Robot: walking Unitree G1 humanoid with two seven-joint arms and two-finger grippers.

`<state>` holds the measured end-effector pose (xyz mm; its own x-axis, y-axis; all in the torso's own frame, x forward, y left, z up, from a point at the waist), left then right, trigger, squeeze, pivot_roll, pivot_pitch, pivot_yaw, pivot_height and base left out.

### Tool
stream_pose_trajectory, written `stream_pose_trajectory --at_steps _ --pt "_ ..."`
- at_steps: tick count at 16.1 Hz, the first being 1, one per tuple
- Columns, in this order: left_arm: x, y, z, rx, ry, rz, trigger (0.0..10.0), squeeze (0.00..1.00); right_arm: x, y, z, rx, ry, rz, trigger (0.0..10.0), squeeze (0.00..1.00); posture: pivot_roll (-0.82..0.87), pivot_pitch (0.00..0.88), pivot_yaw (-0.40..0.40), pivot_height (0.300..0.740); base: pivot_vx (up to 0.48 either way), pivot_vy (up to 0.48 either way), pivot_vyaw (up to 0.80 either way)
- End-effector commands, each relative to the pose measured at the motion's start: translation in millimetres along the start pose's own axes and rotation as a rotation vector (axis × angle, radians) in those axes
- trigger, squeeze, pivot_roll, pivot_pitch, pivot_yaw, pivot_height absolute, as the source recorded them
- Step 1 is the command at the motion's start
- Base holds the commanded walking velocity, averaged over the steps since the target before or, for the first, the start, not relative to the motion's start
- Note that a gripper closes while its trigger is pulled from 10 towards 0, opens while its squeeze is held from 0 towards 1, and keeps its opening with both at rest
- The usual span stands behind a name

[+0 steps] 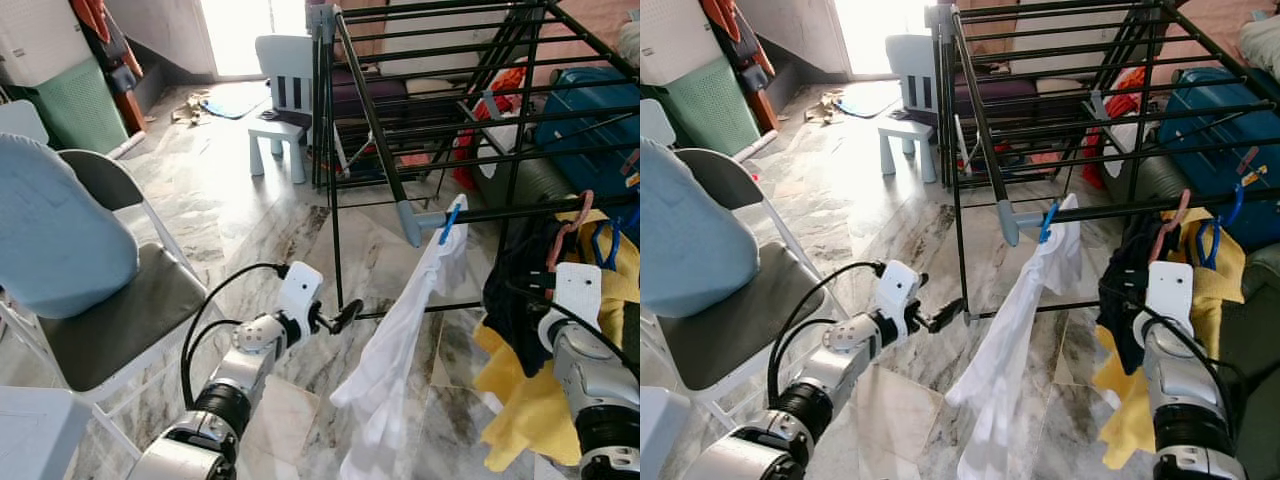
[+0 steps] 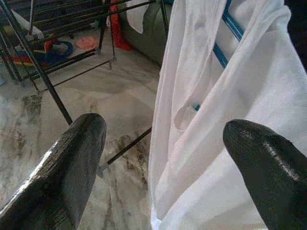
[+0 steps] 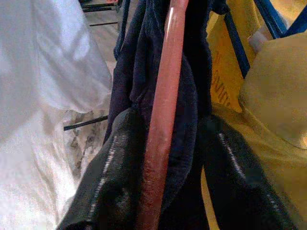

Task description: Hang hanger

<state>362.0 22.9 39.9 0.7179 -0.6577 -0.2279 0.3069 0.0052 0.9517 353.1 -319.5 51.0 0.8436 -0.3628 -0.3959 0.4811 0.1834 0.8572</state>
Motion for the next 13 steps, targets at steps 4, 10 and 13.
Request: stream_pose_trajectory --at_steps 4,10,13 --pt "0.8 -2.9 1.2 0.008 0.0 -0.02 10.0 0.0 0.4 7.5 5.9 -0.033 0.004 0.048 0.0 0.0 -0.09 0.0 0.067 0.74 0.0 0.0 0.0" --pt "1.8 -5.9 4.2 -0.001 -0.003 -0.029 10.0 0.0 -3.0 3.6 4.0 -0.083 0.046 0.059 10.0 0.0 -0.1 0.0 0.065 0.74 0.0 0.0 0.0" --pt "1.9 -8.2 5.2 -0.006 -0.005 -0.038 10.0 0.0 -2.3 1.8 11.3 -0.061 0.042 0.05 10.0 1.0 -0.1 0.0 0.065 0.74 0.0 0.0 0.0"
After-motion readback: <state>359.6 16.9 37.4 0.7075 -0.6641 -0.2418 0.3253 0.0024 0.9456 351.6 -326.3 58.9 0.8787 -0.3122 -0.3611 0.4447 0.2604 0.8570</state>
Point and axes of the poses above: a point about 5 cm out from each wrist's last joint towards the gripper, its own x axis pointing out of the wrist towards the gripper, its own y axis along the axis of the wrist's last joint, z = x × y, the point moved 6 cm from there along x, pointing out of the wrist towards the gripper, and after that the axes turned 9 degrees about -x, right-handed, at the moved point
